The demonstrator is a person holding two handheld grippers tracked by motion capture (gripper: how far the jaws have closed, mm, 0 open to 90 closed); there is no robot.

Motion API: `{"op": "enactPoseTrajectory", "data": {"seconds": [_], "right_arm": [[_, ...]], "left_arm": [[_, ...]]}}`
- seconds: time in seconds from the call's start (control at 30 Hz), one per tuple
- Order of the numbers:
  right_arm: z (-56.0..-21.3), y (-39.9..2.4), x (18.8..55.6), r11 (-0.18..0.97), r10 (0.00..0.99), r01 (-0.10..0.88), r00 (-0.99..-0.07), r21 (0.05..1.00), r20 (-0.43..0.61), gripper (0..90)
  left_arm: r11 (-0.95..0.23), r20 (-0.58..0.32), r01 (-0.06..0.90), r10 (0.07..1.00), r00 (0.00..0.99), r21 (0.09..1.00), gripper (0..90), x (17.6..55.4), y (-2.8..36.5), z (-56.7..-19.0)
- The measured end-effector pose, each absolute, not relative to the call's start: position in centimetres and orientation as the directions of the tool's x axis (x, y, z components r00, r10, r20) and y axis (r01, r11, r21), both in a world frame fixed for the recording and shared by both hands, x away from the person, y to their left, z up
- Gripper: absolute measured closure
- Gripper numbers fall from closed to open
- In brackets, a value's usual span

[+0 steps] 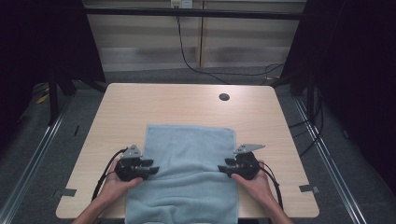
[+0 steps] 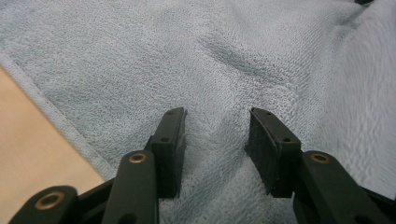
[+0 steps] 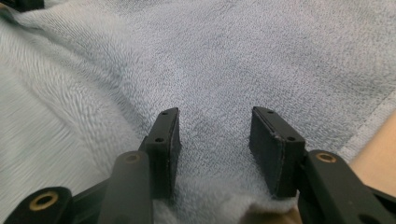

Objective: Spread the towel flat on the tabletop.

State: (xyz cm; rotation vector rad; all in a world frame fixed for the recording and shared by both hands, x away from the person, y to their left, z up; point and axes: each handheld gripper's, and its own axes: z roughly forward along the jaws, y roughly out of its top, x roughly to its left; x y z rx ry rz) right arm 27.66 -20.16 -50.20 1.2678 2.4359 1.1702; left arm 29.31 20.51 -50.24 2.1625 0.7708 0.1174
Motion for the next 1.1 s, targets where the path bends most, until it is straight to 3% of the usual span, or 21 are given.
{"op": "enactPoseTrajectory", "data": {"seconds": [0.27,0.4,0.5,0.67,0.83,1.1], "right_arm": [[-49.9,-20.4,21.5,0.364,0.701,0.629,-0.671,0.686,0.243,53.1],[-49.6,-20.4,20.3,0.374,0.681,0.648,-0.677,0.663,0.278,50.5],[-49.0,-21.1,22.0,0.331,0.693,0.629,-0.668,0.703,0.272,48.2],[-48.4,-22.4,28.0,0.305,0.762,0.619,-0.615,0.724,0.205,42.1],[-49.0,-22.6,32.4,0.292,0.791,0.616,-0.585,0.732,0.177,38.4],[-50.3,-22.4,33.4,0.342,0.801,0.631,-0.583,0.696,0.135,36.2]], "left_arm": [[-0.502,-0.243,0.503,0.495,0.834,0.703,56.6,23.1,21.4,-49.8],[-0.524,-0.262,0.494,0.455,0.851,0.694,57.4,23.2,21.4,-49.6],[-0.458,-0.253,0.503,0.503,0.826,0.733,56.1,25.9,21.2,-48.9],[-0.407,-0.226,0.537,0.601,0.767,0.739,55.2,31.9,20.4,-48.4],[-0.376,-0.201,0.523,0.632,0.749,0.765,52.8,35.2,20.3,-48.4],[-0.361,-0.170,0.548,0.699,0.695,0.754,46.8,37.9,20.8,-48.9]]}}
